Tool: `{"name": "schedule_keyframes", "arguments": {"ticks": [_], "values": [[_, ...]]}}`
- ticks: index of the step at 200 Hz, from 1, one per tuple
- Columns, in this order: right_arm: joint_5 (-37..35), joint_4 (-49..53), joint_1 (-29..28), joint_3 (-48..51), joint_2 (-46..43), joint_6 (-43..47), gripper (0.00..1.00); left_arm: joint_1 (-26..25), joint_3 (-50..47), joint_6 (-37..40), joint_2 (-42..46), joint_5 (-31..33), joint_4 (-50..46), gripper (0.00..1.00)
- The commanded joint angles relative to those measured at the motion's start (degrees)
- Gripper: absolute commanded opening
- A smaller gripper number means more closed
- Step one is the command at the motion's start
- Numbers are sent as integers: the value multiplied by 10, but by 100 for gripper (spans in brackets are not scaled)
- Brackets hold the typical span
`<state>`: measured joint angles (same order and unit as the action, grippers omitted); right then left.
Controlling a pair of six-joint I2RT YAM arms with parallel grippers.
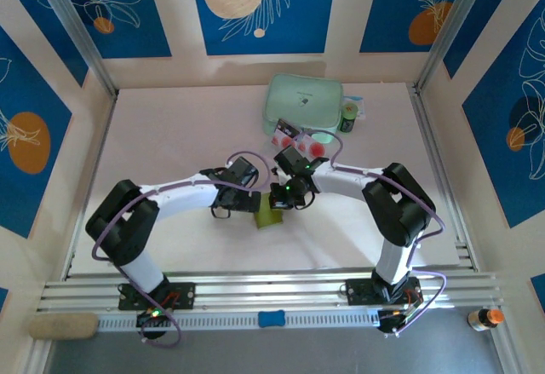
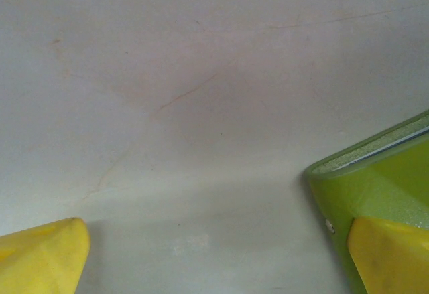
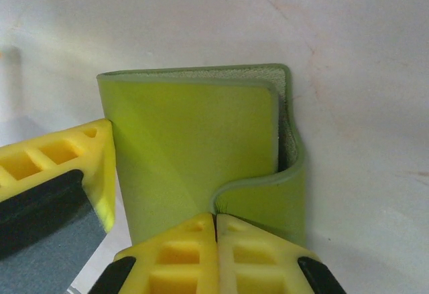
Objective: Put the credit cards into the card holder
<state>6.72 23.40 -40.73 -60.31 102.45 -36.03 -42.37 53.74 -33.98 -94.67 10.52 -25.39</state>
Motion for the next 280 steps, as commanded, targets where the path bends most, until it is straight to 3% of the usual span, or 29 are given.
{"name": "schedule_keyframes", "arguments": {"ticks": [1, 28, 89, 129, 182, 193, 227, 237, 280], "values": [[-26, 104, -17, 27, 39, -8, 0, 2, -6, 9, -11, -24, 17, 100], [-6, 104, -18, 10, 20, -14, 3, 2, 3, 12, -5, -23, 13, 100], [15, 124, -9, -42, -66, -13, 40, 1, 18, 15, 30, -18, 7, 100], [-5, 154, 20, -48, -165, -9, 54, 1, 31, 35, 64, -6, 0, 100], [-49, 173, 115, -4, -335, -9, 65, 20, 36, 70, 160, 27, -8, 100], [-57, 178, 140, 5, -368, -7, 80, 32, 31, 73, 184, 35, -8, 100], [-74, 191, 213, 19, -420, 4, 90, 79, 4, 80, 266, 60, -2, 100], [-95, 196, 230, 21, -427, 8, 100, 94, -10, 88, 292, 71, 5, 100], [-208, 134, 297, 59, -425, 41, 99, 146, -110, 144, 392, 146, 109, 100]]}}
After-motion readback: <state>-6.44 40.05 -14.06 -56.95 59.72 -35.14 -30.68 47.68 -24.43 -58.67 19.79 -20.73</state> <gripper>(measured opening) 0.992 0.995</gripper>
